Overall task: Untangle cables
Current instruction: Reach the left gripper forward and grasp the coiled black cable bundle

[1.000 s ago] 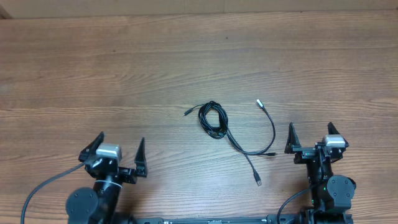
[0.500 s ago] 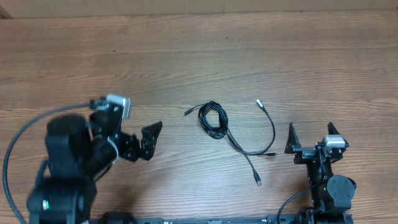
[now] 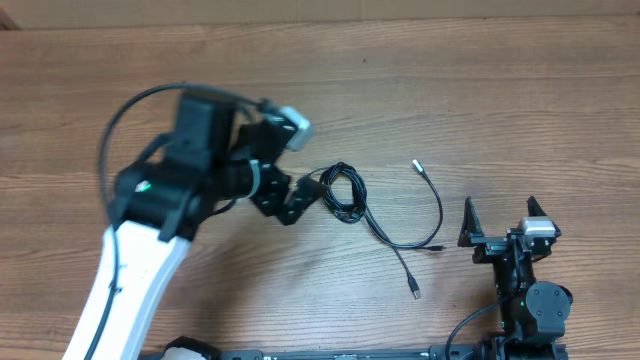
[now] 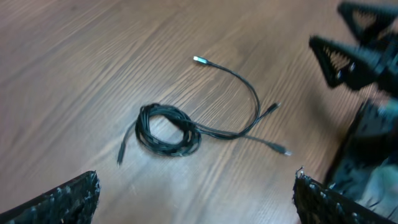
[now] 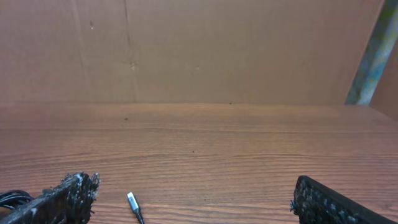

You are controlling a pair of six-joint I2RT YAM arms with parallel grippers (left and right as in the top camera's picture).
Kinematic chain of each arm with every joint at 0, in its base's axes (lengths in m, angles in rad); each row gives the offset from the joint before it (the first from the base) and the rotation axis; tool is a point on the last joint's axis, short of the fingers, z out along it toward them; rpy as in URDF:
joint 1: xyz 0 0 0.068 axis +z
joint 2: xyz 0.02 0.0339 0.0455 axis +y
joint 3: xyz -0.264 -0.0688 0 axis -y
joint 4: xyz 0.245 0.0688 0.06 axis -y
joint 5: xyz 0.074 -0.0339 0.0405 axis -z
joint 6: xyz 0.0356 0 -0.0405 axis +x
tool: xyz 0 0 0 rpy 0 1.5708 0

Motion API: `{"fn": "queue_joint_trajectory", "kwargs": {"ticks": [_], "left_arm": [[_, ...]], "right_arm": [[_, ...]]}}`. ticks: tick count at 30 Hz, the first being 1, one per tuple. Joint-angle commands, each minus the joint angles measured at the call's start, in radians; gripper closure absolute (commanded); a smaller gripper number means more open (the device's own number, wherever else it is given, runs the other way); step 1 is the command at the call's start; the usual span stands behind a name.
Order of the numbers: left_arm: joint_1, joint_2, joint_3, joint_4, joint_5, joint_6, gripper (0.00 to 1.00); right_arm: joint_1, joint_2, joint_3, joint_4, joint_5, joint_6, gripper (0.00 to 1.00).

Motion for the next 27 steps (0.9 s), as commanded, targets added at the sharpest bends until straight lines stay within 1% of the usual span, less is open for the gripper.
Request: {"fn": "queue_joint_trajectory", "kwargs": {"ticks": [1,4,12,14,20,25,27], "left_arm": [[-0.023,0.081,0.025,0.023,-0.095,0.149,0.00],[-0.023,0.169,0.025,0.056,-0.134,0.148,0.01],[-0.023,0.406,0.025,0.192,-0.156,0.148,0.00],[-0.027,0.458,0.025,0.215,-0.146,0.148,0.09],[-0.047,0.563,0.025,0.272,-0.138,0.148,0.19],[-0.072,0.602,0.025,0.321,-0.139,0.148,0.41],[-0.081,0.616,0.025,0.339,-0.139,0.148,0.43]], "right_arm": [[0.003,-0.010,-0.011,0.007,0.002,0.003,0.00],[0.003,-0.010,-0.011,0.007,0.002,0.003,0.00],[0.003,-0.010,-0.011,0.007,0.002,0.003,0.00],[0.003,-0.010,-0.011,0.007,0.002,0.003,0.00],[0.003,-0.010,-0.011,0.007,0.002,0.003,0.00],[0.003,-0.010,-0.011,0.007,0.002,0.003,0.00],[0.003,-0.010,-0.011,0.007,0.002,0.003,0.00]]}}
